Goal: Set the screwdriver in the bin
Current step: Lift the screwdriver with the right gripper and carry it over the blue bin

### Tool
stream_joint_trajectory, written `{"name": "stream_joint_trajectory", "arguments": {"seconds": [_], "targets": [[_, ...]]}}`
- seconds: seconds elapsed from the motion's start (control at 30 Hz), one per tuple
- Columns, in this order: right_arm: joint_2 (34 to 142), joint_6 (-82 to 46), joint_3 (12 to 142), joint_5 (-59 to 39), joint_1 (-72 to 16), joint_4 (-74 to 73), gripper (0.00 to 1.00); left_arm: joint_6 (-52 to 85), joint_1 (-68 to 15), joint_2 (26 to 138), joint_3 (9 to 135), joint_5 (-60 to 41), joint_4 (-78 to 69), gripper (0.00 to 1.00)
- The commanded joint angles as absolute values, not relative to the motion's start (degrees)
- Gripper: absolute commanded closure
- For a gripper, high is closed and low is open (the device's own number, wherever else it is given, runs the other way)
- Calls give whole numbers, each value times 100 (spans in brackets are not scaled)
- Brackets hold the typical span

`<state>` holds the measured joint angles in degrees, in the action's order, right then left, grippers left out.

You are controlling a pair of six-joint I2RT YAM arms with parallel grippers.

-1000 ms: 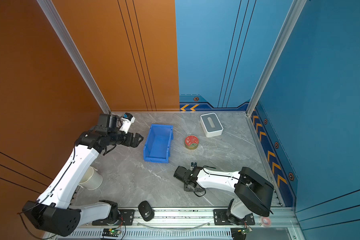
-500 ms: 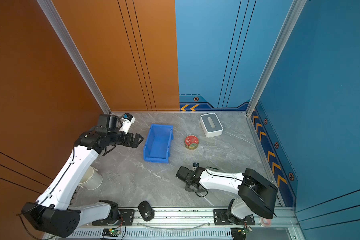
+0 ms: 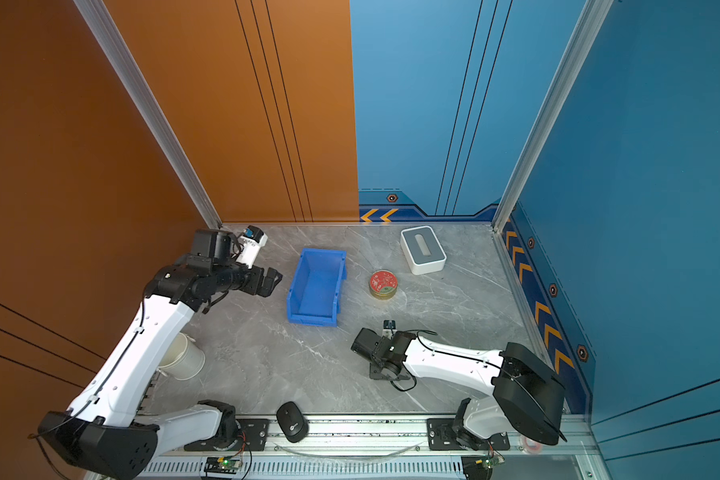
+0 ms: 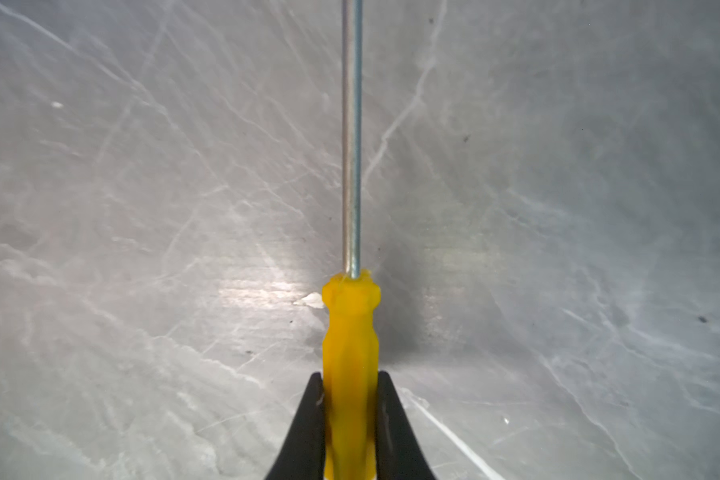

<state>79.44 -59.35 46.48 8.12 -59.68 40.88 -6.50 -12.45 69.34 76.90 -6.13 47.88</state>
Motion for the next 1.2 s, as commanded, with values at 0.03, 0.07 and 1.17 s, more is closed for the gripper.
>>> {"name": "stream_joint_trajectory", "arguments": {"seconds": [0.03, 0.07, 1.17], "targets": [[7702, -5552, 5155, 1115, -5951, 4684, 87, -717, -1258, 6809, 7603, -445, 4908, 2], [7689, -5470, 5296, 1150, -5929, 4792, 87, -718, -1237, 6809, 7600, -429, 4904, 2], [11583, -3621, 11504, 620, -5311, 5546, 86, -274, -124, 6427, 7963, -1084, 4916, 2]]}}
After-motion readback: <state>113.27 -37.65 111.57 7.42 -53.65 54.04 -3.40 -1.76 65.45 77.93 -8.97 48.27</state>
